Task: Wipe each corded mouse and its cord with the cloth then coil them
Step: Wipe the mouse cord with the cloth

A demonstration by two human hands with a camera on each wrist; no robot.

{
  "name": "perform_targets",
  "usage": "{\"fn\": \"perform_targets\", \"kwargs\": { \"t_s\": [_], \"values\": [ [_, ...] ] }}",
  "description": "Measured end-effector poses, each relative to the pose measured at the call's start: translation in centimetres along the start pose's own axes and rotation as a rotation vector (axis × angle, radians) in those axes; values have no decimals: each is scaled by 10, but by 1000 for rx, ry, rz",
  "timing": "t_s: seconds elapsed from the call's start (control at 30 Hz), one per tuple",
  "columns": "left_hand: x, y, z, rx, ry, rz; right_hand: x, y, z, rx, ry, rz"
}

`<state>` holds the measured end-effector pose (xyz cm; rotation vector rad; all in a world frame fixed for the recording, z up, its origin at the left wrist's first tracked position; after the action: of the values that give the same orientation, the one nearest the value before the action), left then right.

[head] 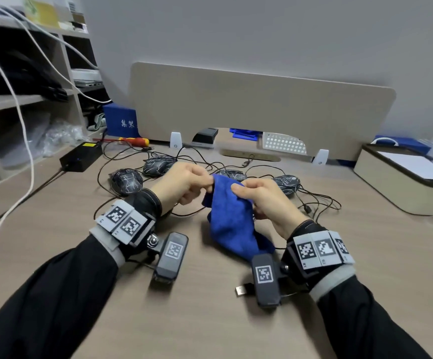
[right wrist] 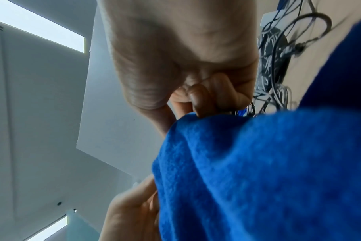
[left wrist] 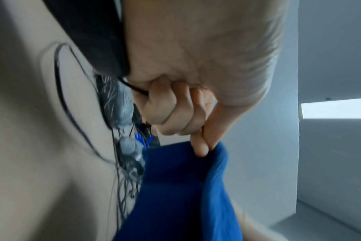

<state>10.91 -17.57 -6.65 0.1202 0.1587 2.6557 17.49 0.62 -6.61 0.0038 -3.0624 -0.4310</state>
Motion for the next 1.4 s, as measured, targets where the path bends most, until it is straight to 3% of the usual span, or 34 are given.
{"fn": "perform_targets", "kwargs": {
  "t_s": [0.13,0.23,0.5,0.67,0.77,0.9,1.03,1.17,1.4],
  "values": [
    [-2,34,2,11,-16,137,2,20,2,4,-27,115],
    [-1,33,1,135,-40,187,3,17,3,-19,-32,123],
    [-4,-6,6,358,-147,91,4,-2,2,-52,24,65],
    [-4,6,6,139,-34,113,3,-1,3,-44,16,21],
    [-6,34,9,-33,32,222,4,13,4,-18,-18,96],
    [-6,45,6,21,-17,334,6,19,7,-39,-20,176],
    [-8,32,9,187,-49,256,5,15,3,-19,-12,176],
    [-11,18,9,223,-78,148,1,10,0,-18,-20,53],
    [-13,6,14,232,-233,149,3,6,0,-36,24,-17]
  ]
}}
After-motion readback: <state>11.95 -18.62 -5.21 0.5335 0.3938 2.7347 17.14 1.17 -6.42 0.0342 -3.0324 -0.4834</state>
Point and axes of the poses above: each hand's wrist, its own x-axis towards the middle knuckle, its own y-axis out of the back of the hand, z = x × y, the point moved 2 cm from there along x, towards the middle knuckle, and after that the axes turned 1 degree about -z, right-handed, at the moved point
